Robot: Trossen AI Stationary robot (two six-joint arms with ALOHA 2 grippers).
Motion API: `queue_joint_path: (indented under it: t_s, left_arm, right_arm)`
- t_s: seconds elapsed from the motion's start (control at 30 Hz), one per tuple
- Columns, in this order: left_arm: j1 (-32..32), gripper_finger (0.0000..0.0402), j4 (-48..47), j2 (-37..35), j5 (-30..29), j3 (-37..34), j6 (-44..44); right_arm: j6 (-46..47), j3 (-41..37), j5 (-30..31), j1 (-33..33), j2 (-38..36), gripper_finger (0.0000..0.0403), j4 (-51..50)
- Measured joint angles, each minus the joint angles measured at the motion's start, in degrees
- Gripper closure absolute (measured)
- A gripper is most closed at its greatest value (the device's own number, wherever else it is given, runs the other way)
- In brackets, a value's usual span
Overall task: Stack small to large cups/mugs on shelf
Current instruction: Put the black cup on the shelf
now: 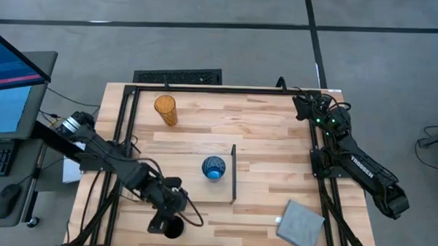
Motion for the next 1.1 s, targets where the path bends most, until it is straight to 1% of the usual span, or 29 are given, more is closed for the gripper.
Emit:
queue_joint_path:
  t_s: [0.2,0.37,0.5,0.77,0.93,1.1]
  left_arm:
    - [0.00,0.0288,0.47,4.76,3.46,0.00,-2.21]
    - [0.00,0.0288,0.47,5.87,3.24,0.01,-2.04]
    - [0.00,0.0288,0.49,5.79,2.03,-0.07,-1.51]
    - [0.00,0.0288,0.50,5.82,2.18,-0.17,-0.88]
    - [0.00,0.0288,1.09,5.77,2.16,-1.34,-2.98]
    - [0.02,0.0288,0.95,5.98,1.90,-1.46,-3.07]
  right_arm:
    - [0.04,0.00,-0.22,0.02,0.00,0.0173,-0.26]
    - [0.04,0.00,-0.37,0.00,0.00,0.0173,-0.52]
    - [0.04,0.00,-0.39,0.00,-0.01,0.0173,-0.90]
    - [0.04,0.00,-0.39,0.00,0.00,0.0173,-1.29]
    - [0.04,0.00,-0.39,0.00,0.00,0.0173,-1.28]
    - [0.03,0.00,-0.39,0.00,0.00,0.0173,-1.27]
